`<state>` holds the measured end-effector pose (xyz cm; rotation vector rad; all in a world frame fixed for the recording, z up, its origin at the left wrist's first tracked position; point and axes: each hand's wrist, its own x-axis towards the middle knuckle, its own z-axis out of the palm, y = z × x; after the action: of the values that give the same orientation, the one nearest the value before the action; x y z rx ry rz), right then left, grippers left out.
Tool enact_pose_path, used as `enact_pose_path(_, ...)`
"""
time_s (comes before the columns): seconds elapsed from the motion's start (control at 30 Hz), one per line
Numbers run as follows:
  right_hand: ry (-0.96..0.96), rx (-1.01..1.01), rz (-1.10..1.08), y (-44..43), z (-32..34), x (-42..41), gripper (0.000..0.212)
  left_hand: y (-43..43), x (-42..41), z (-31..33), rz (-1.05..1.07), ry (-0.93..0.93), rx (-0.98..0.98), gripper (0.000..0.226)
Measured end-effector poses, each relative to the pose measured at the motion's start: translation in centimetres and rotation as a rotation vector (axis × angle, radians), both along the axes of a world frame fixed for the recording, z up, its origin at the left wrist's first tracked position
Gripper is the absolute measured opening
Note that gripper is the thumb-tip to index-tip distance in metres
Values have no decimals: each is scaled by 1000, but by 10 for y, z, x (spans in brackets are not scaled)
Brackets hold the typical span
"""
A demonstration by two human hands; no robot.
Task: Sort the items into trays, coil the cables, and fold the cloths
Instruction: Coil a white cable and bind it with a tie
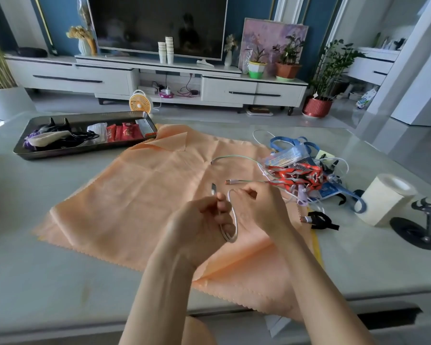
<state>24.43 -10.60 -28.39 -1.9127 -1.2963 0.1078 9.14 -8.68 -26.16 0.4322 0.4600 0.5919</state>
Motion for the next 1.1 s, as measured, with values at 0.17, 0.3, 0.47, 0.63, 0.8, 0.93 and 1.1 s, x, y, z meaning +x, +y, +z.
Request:
enact_pose_path(0.17,45,63,50,5,10,-15,15,-7,15,-2,65,264,31,30)
enact_pose_path(0.3,-43,111,176,1,16,-20,19,-2,8,7,157,193,63,30)
enact_pose_path(0.47,-352,-29,143,0,10,-28,27,10,-12,13,233,89,85,34)
enact_pose_path(0.63,237,-155,152,-1,15,-30,28,6,-19,14,190,150,117,34)
enact_pose_path(0.8,384,-92,186,-4,28,-36,41,5,-26,16,154,126,122,34)
enact_pose_path(0.93,606,-94,277,2,46,-50,27,10,-35,25,188,118,146,33)
enact_pose_path(1.1,584,-44,393,11,84,-75,11,15,-62,36,277,61,152,33)
